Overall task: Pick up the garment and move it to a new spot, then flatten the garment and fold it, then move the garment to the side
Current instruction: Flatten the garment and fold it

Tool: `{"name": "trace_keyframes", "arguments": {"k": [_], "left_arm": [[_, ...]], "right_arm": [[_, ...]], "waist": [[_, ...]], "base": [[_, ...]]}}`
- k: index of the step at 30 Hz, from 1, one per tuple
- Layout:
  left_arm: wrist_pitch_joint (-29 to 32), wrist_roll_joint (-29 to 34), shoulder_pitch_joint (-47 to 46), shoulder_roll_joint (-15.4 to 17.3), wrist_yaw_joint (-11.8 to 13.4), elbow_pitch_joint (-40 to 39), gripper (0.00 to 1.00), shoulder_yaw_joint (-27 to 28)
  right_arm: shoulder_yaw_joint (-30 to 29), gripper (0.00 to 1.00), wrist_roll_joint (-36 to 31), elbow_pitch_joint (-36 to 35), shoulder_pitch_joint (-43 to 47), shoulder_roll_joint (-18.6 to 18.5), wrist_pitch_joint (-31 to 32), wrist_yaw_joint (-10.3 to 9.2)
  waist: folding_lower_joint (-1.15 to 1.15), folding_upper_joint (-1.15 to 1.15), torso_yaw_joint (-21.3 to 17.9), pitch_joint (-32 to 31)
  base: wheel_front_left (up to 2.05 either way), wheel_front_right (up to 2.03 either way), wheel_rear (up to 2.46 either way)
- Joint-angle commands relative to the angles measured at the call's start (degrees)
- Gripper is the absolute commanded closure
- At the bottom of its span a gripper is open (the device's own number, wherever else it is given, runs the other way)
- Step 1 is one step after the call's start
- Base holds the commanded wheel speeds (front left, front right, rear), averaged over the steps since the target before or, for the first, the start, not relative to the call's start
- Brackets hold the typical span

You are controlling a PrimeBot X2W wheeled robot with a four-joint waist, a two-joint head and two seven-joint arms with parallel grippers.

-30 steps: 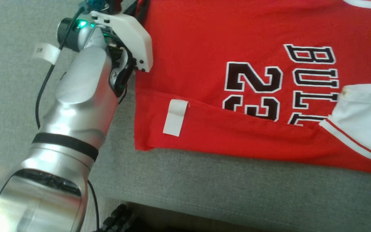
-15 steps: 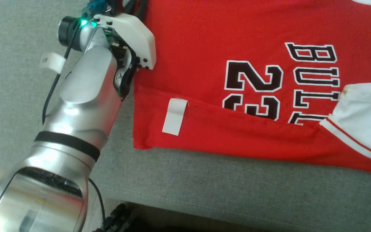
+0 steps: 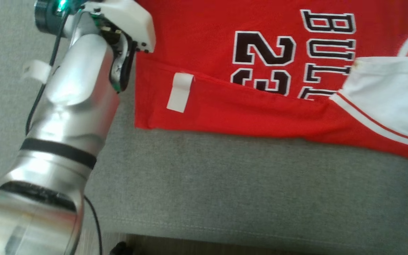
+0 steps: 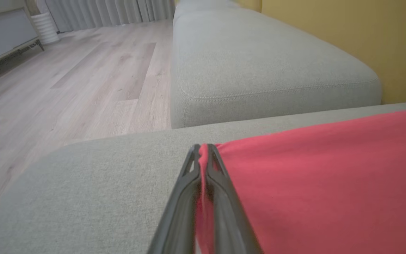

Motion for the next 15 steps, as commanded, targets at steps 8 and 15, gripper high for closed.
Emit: {"name": "trace_keyframes", "arguments": {"k": [8, 15], "left_arm": [[-0.7, 2.1, 9.2, 5.5, 1.5, -7.6, 1.0, 5.0], [-0.7, 3.5, 18.7, 5.6, 1.7, -11.5, 1.0, 7.4]], "right_arm": [[1.9, 1.0, 9.6, -13.8, 14.4, 1.4, -1.1, 0.36], [1.5, 1.0, 16.6, -26.5, 30.4, 1.6, -1.1, 0.36]], "waist": [[0.0, 0.0, -4.6, -4.8], [0.0, 0.0, -7.0, -8.9]], "base": [[0.0, 0.0, 0.0], [0.0, 0.0, 0.0]]}}
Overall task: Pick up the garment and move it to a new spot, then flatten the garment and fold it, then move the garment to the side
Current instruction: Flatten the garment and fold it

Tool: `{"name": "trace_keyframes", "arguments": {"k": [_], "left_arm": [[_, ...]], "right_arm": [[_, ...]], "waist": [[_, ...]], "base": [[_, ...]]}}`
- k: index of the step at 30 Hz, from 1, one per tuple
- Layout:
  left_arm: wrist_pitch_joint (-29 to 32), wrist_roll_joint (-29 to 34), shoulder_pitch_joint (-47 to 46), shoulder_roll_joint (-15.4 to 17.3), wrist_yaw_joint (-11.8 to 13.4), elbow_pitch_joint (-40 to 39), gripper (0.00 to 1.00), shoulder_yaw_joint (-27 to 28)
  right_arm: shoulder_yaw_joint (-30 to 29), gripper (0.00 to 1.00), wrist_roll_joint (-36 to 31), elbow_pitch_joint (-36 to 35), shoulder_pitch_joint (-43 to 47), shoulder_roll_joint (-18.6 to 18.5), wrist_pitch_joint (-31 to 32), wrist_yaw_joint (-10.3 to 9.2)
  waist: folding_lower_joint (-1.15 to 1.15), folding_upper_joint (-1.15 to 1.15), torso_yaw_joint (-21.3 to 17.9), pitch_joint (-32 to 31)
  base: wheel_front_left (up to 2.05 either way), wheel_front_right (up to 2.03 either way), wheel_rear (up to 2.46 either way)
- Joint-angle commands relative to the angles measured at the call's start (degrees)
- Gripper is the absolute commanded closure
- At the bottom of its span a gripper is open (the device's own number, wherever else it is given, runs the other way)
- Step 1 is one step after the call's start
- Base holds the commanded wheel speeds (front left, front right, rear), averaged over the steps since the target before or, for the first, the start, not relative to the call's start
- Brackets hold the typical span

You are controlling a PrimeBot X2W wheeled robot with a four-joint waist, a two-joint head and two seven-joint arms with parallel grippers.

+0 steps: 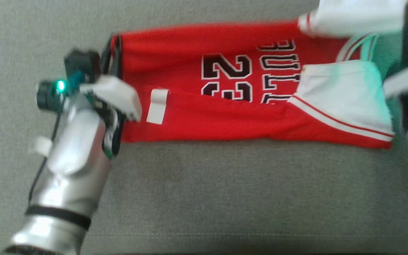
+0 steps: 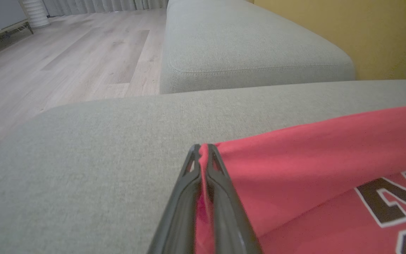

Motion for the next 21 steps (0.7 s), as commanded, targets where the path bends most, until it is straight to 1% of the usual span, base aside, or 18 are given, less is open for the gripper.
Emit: {"name": "trace_keyframes", "arguments": {"k": [1, 5, 7, 9, 10, 11, 12, 13, 18, 21], "left_arm": [[-0.7, 0.3, 0.9, 1.9, 0.5, -1.9, 1.0, 2.2], [-0.7, 0.4, 6.6, 0.9, 0.4, -2.3, 1.0, 3.5], [-0.7, 1.0, 9.4, 0.3, 0.3, -2.2, 1.0, 4.2], [-0.7, 1.5, 10.8, 0.0, 0.3, -2.1, 1.0, 4.6], [-0.7, 1.8, 11.6, -0.2, 0.3, -1.9, 1.0, 4.8], [-0.7, 2.0, 12.3, -0.4, 0.3, -1.7, 0.64, 5.0], [-0.7, 2.1, 13.1, -0.7, 0.7, -2.0, 0.12, 5.5], [-0.7, 2.2, 14.0, -1.0, 1.0, -2.4, 0.0, 5.9], [-0.7, 3.0, 19.9, -2.4, 3.1, -8.0, 0.0, 9.2], [-0.7, 3.6, 23.6, -3.1, 3.2, -11.1, 0.0, 10.2]], "right_arm": [[0.2, 1.0, 0.8, -2.5, 2.9, 0.1, -0.6, 0.37], [0.0, 1.0, 3.1, -5.3, 10.5, 1.4, -0.6, 0.37], [0.1, 1.0, 4.2, -5.6, 14.2, 2.4, -0.6, 0.37], [0.2, 1.0, 4.7, -5.2, 15.6, 3.0, -0.1, 0.37], [0.3, 0.94, 4.7, -4.7, 16.1, 3.2, 0.2, 0.37], [0.2, 0.55, 4.8, -4.3, 16.5, 3.4, 0.5, 0.37], [-0.3, 0.0, 5.1, -4.0, 16.8, 3.7, 0.5, 0.37], [-0.6, 0.0, 5.2, -3.7, 17.0, 3.9, 0.4, 0.37], [-3.3, 0.0, 5.6, -3.9, 17.6, 4.5, 0.1, 0.37], [-5.3, 0.0, 5.2, -3.8, 17.5, 4.8, -0.1, 0.37]], "waist": [[0.0, 0.0, -1.2, -1.9], [0.0, 0.0, -1.8, -4.3], [0.0, 0.0, -2.1, -5.6], [0.0, 0.0, -2.1, -6.2], [0.0, 0.0, -2.1, -6.5], [0.0, 0.0, -2.0, -6.8], [0.0, 0.0, -1.9, -7.1], [0.0, 0.0, -1.8, -7.4], [0.0, 0.0, -0.5, -8.8], [0.0, 0.0, 0.6, -9.4]], "base": [[0.0, 0.0, 0.0], [0.0, 0.0, 0.0], [0.0, 0.0, 0.0], [0.0, 0.0, 0.0], [0.0, 0.0, 0.0], [0.0, 0.0, 0.0], [0.0, 0.0, 0.0], [0.0, 0.0, 0.0], [0.0, 0.0, 0.0], [0.0, 0.0, 0.0]]}}
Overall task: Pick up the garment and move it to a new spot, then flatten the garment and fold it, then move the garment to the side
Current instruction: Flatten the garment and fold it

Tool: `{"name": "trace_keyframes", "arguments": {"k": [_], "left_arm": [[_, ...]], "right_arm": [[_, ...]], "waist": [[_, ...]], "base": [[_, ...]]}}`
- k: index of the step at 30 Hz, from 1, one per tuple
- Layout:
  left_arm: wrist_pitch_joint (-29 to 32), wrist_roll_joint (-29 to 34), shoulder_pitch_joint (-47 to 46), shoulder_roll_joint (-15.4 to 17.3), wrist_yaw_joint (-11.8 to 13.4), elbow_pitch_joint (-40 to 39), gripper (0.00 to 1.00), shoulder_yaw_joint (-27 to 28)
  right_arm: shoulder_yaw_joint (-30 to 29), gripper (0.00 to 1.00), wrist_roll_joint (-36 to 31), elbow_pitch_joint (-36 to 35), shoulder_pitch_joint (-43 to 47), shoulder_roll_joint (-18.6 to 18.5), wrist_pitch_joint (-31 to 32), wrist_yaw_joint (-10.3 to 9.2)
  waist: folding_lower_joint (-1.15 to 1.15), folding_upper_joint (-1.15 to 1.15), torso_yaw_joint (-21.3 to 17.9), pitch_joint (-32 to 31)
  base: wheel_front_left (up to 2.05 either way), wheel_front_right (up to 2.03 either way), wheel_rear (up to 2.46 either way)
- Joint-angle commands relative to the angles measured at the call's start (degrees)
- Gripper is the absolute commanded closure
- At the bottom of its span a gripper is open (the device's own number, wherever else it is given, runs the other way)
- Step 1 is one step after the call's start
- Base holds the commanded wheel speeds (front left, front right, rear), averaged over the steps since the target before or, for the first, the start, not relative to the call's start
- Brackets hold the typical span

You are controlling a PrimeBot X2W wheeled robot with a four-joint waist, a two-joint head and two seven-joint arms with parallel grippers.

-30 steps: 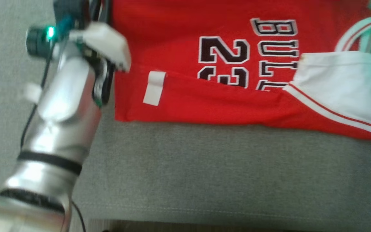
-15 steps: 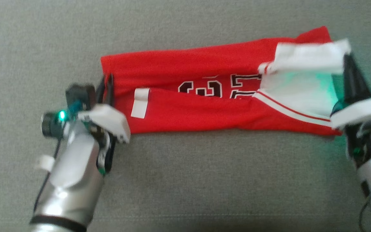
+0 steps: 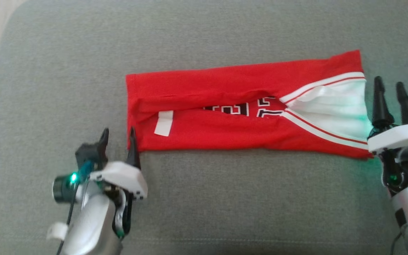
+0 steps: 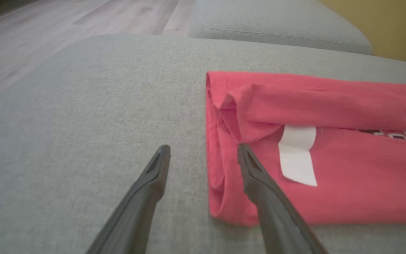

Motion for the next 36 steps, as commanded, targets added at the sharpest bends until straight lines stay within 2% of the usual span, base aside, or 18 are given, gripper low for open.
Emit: {"name": "trace_keyframes", "arguments": {"k": [1, 12, 13, 15, 16, 17, 18, 23, 29, 36], "left_arm": [[-0.7, 0.5, 0.0, 0.4, 0.2, -2.7, 0.0, 2.6], [-0.7, 0.1, 3.2, -0.1, -0.1, -6.9, 0.0, 1.3], [-0.7, -0.1, 3.1, -0.1, 0.0, -7.1, 0.0, 1.1], [-0.7, -0.4, 3.1, -0.1, 0.3, -7.4, 0.0, 0.8], [-0.7, -0.4, 3.1, -0.1, 0.3, -7.4, 0.0, 0.8], [-0.7, -0.5, 3.0, -0.1, 0.4, -7.5, 0.0, 0.7], [-0.7, -0.6, 3.1, -0.1, 0.6, -7.6, 0.0, 0.6], [-0.7, -1.5, 3.5, -0.1, 0.5, -7.2, 0.0, -0.3], [-0.7, -2.0, 3.3, -0.1, 0.8, -7.7, 0.0, -2.1], [-0.7, -2.7, 4.2, -0.1, 0.8, -7.5, 0.0, -4.1]], "right_arm": [[-0.1, 0.0, -0.6, -1.1, 0.6, -0.2, -0.7, 0.37], [-2.4, 0.0, -5.7, 11.6, -2.7, 3.3, 6.0, 0.37], [-2.0, 0.03, -5.8, 12.4, -2.7, 3.8, 7.0, 0.37], [-1.1, 0.48, -5.5, 13.1, -2.7, 4.8, 8.4, 0.37], [-1.1, 0.48, -5.5, 13.1, -2.7, 4.8, 8.4, 0.37], [-0.7, 0.84, -5.2, 13.2, -2.6, 5.1, 9.0, 0.37], [-0.4, 1.0, -5.0, 13.2, -2.5, 5.2, 9.2, 0.37], [-0.5, 1.0, -3.7, 12.7, -2.4, 4.9, 7.2, 0.37], [-2.5, 1.0, -2.9, 10.4, -3.3, 1.8, 2.9, 0.37], [4.2, 1.0, -1.1, -1.4, -2.7, 2.8, 5.3, 0.37]], "waist": [[0.01, 0.0, 1.0, -0.4], [0.01, 0.0, 5.2, 1.0], [0.01, 0.0, 5.4, 1.1], [0.01, 0.0, 5.5, 1.2], [0.01, 0.0, 5.5, 1.2], [0.01, 0.0, 5.5, 1.2], [0.01, 0.0, 5.4, 1.1], [0.01, 0.0, 4.2, 0.3], [0.01, 0.0, 2.4, -1.3], [0.01, 0.0, 1.9, -2.3]], "base": [[0.0, 0.0, 0.0], [0.0, 0.0, 0.0], [0.0, 0.0, 0.0], [0.0, 0.0, 0.0], [0.0, 0.0, 0.0], [0.0, 0.0, 0.0], [0.0, 0.0, 0.0], [0.0, 0.0, 0.0], [0.0, 0.0, 0.0], [0.0, 0.0, 0.0]]}}
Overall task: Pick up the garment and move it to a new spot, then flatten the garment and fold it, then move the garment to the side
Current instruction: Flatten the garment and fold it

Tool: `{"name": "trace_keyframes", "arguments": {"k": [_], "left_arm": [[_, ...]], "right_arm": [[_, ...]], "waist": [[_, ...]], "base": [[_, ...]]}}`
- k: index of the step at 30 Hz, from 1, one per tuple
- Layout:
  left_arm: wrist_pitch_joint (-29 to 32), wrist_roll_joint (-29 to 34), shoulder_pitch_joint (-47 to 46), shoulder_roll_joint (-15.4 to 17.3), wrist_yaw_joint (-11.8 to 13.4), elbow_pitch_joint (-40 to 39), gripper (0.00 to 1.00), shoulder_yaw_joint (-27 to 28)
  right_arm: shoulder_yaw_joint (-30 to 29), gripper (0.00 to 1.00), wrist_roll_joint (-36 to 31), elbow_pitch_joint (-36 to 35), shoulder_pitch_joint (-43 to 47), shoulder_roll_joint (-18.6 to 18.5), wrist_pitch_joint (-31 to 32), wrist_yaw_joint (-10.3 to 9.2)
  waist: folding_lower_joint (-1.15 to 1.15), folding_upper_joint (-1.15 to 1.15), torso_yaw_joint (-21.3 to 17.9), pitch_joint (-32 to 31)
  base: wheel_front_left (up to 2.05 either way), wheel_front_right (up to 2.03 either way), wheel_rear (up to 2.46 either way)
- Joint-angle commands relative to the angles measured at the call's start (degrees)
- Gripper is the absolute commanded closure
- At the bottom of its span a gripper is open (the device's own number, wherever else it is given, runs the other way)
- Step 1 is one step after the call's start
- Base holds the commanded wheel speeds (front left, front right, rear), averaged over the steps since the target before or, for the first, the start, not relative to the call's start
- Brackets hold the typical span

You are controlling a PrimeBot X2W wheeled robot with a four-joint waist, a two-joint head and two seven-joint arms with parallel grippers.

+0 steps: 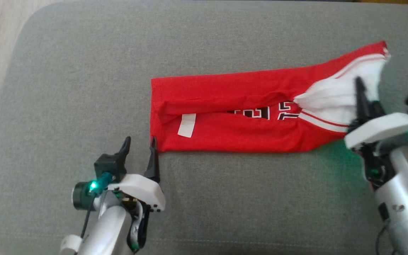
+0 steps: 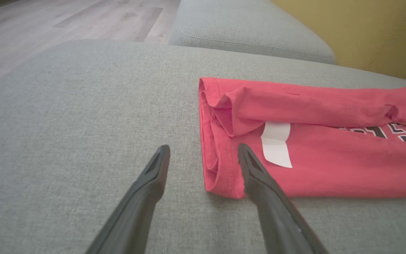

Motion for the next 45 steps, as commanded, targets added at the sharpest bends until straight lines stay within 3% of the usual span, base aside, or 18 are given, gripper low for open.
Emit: {"name": "trace_keyframes", "arguments": {"k": [1, 6, 11, 19, 24, 25, 26, 27, 33, 38, 45], "left_arm": [[-0.7, -0.6, -0.3, 0.5, 0.3, -1.5, 0.0, 0.7], [-0.7, -1.6, -0.1, 0.5, 0.3, -1.3, 0.0, -1.7], [-0.7, -3.0, -0.3, 0.5, 0.8, -1.5, 0.0, -4.0], [-0.7, -5.2, -0.9, 0.5, 1.6, -2.0, 0.0, -8.2], [-0.7, -6.1, -1.2, 0.5, 2.1, -2.1, 0.0, -10.0], [-0.7, -6.2, -1.2, 0.5, 2.3, -2.1, 0.0, -10.3], [-0.7, -6.4, -1.2, 0.5, 2.4, -2.1, 0.0, -10.5], [-0.7, -6.5, -1.3, 0.5, 2.6, -2.0, 0.0, -10.6], [-0.7, -6.2, -1.9, 0.5, 3.6, -2.0, 0.0, -10.0], [-0.7, -5.3, -2.4, 0.5, 3.8, -2.2, 0.0, -8.7], [-0.7, -3.3, -3.1, 0.5, 3.9, -2.3, 0.0, -6.1]], "right_arm": [[3.0, 1.0, 0.6, -4.5, 0.2, 0.7, 1.1, 0.37], [8.5, 1.0, 1.5, -11.5, 1.1, 1.9, 5.5, 0.37], [11.5, 1.0, 0.8, -13.5, 1.0, 4.1, 8.5, 0.37], [13.0, 1.0, -2.5, -9.0, -1.6, 9.4, 9.7, 0.37], [12.8, 1.0, -3.7, -5.2, -3.7, 11.6, 8.3, 0.37], [13.0, 0.73, -3.7, -4.5, -4.1, 12.0, 7.7, 0.37], [13.2, 0.13, -3.5, -4.1, -4.5, 12.3, 7.0, 0.37], [13.3, 0.0, -3.4, -3.8, -4.8, 12.6, 6.2, 0.37], [12.2, 0.0, -5.0, -2.0, -5.6, 12.9, -0.5, 0.37], [5.9, 0.0, -9.1, 0.8, -4.7, 11.7, -4.9, 0.37], [-3.2, 0.0, -15.7, 1.5, -1.3, 11.0, -6.1, 0.37]], "waist": [[0.0, 0.0, 0.6, -0.2], [0.0, 0.0, 3.5, -0.1], [0.0, 0.0, 7.9, 0.5], [0.0, 0.0, 15.4, 1.7], [0.0, 0.0, 17.8, 1.9], [0.0, 0.0, 18.0, 1.8], [0.0, 0.0, 18.2, 1.8], [0.0, 0.0, 18.2, 1.7], [0.0, 0.0, 15.4, 0.9], [0.0, 0.0, 11.1, 0.3], [0.0, 0.0, 5.0, -0.3]], "base": [[0.0, 0.0, 0.0], [0.0, 0.0, 0.0], [0.0, 0.0, 0.0], [0.0, 0.0, 0.0], [0.0, 0.0, 0.0], [0.0, 0.0, 0.0], [0.0, 0.0, 0.0], [0.0, 0.0, 0.0], [0.0, 0.0, 0.0], [0.0, 0.0, 0.0], [0.0, 0.0, 0.0]]}}
